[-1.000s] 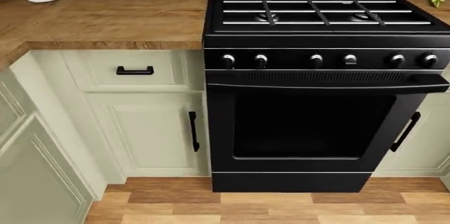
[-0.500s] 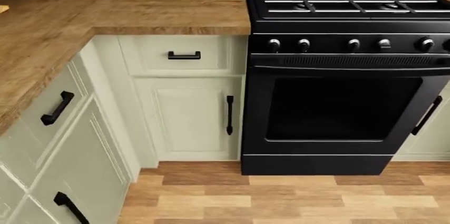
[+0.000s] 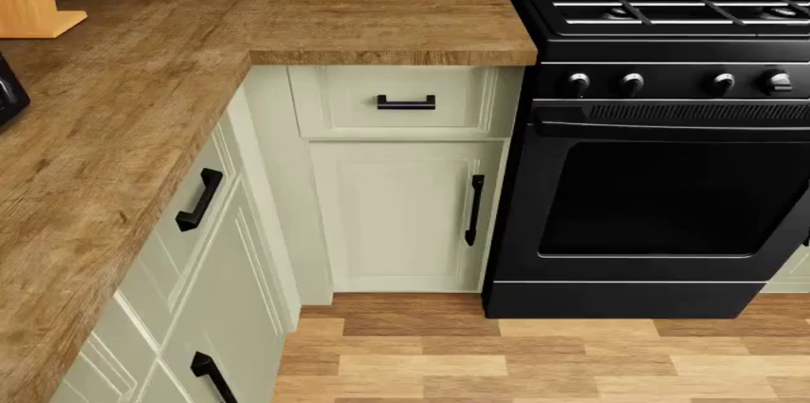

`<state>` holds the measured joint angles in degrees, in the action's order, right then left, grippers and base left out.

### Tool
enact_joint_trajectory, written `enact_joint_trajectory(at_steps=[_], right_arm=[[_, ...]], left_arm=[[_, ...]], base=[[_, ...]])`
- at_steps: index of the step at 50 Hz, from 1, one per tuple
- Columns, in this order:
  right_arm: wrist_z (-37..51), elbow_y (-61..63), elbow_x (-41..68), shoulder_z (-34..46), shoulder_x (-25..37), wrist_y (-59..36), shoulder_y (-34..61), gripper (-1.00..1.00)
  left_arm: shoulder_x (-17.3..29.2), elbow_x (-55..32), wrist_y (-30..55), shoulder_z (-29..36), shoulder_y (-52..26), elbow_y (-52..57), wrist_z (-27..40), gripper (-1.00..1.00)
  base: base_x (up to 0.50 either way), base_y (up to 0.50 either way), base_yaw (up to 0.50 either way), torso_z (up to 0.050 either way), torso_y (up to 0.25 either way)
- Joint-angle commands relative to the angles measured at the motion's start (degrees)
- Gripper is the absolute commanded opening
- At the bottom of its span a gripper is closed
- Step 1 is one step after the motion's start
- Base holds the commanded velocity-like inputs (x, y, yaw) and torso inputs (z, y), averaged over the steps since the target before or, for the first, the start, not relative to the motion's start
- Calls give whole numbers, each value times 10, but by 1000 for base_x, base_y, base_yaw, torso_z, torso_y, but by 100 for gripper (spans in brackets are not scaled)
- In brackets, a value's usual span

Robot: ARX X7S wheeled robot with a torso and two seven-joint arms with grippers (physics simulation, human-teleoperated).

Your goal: Close the microwave door

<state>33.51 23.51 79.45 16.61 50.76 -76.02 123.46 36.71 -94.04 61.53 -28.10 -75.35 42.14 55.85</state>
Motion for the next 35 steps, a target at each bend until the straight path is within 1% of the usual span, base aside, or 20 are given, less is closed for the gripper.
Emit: enact_joint_trajectory(at_steps=[1,18,35], right_arm=[[8,-6,12,-11,1,10,-4,100],[30,-17,34,-19,-1,12,-9,100],[23,-13,29,-13,3,15,-10,100]], left_arm=[[1,0,-3,2,3,1,-1,100],[4,0,-9,5,3,1,-1,100],[7,-2,-14,8,5,2,0,100]], base=[[492,204,0,0,0],[500,15,0,0,0],[500,1,0,0,1]])
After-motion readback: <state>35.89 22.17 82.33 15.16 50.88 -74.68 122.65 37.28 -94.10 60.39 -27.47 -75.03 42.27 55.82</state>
